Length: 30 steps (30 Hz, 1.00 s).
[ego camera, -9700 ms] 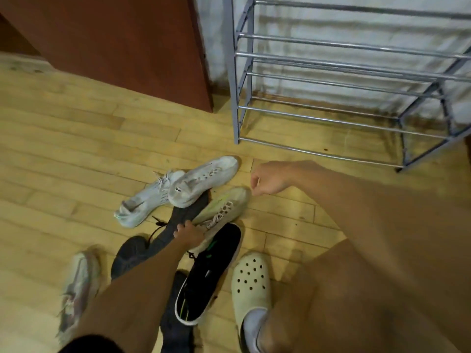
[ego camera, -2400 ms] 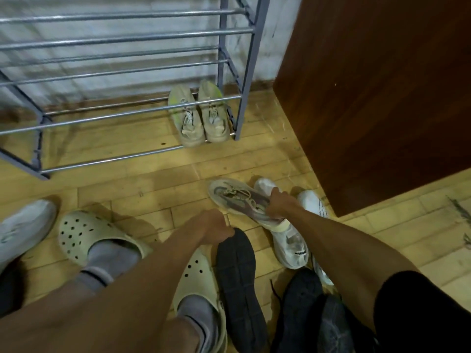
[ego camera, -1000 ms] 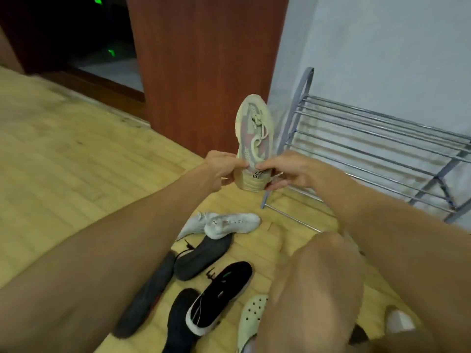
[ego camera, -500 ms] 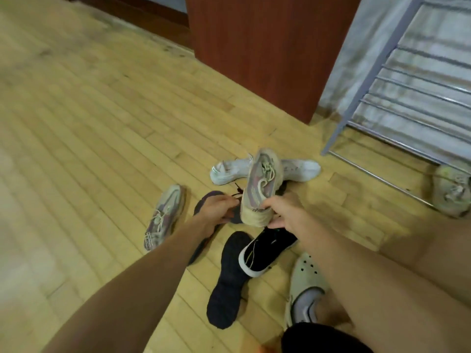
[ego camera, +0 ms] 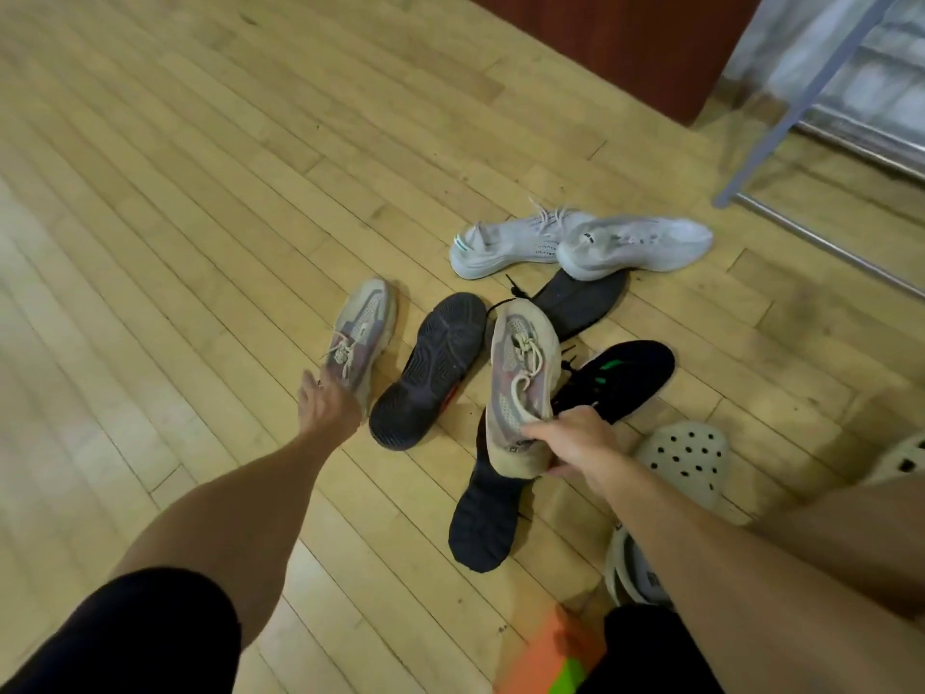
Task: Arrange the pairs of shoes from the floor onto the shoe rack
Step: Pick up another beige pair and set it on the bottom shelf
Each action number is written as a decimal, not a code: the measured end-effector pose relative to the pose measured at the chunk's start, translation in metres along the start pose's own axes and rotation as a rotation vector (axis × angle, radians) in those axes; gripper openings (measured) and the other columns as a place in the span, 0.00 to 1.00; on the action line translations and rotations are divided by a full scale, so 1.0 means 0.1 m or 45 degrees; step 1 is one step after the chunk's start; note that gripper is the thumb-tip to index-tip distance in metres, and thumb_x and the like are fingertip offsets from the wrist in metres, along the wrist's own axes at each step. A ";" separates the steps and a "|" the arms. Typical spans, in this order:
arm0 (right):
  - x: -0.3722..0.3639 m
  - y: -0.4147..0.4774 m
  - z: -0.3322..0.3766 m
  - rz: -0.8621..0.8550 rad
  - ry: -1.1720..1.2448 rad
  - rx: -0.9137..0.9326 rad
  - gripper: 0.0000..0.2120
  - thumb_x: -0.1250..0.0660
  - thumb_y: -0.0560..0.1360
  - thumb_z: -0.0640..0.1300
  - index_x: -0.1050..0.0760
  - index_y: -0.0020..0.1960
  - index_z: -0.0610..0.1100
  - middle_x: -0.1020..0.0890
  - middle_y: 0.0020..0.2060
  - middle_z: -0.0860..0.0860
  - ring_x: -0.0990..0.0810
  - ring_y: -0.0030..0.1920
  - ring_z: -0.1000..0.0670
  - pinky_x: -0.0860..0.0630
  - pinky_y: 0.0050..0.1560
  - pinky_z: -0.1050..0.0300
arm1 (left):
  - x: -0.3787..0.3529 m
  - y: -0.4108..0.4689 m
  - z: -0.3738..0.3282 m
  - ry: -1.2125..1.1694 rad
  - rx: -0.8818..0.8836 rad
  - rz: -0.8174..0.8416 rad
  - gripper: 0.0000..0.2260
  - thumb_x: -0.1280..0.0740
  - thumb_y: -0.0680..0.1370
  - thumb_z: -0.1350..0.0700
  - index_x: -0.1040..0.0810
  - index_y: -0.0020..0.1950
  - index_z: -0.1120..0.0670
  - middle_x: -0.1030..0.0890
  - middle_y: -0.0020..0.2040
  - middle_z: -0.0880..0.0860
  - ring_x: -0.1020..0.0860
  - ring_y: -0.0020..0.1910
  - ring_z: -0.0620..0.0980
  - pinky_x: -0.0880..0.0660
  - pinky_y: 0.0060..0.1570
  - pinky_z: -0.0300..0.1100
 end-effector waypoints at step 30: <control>-0.17 -0.28 0.18 0.165 0.057 0.077 0.20 0.23 0.67 0.37 0.21 0.57 0.37 0.17 0.51 0.43 0.16 0.51 0.44 0.17 0.47 0.53 | 0.35 -0.71 0.25 -1.243 0.459 0.220 0.09 0.30 0.68 0.72 0.24 0.37 0.59 0.23 0.39 0.58 0.24 0.35 0.54 0.28 0.33 0.43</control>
Point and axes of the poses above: each hand's wrist, its own y-axis towards the middle knuckle, its own x-axis out of the back of the hand, z = x × y, the point moved 1 cm from there along y, towards the middle knuckle
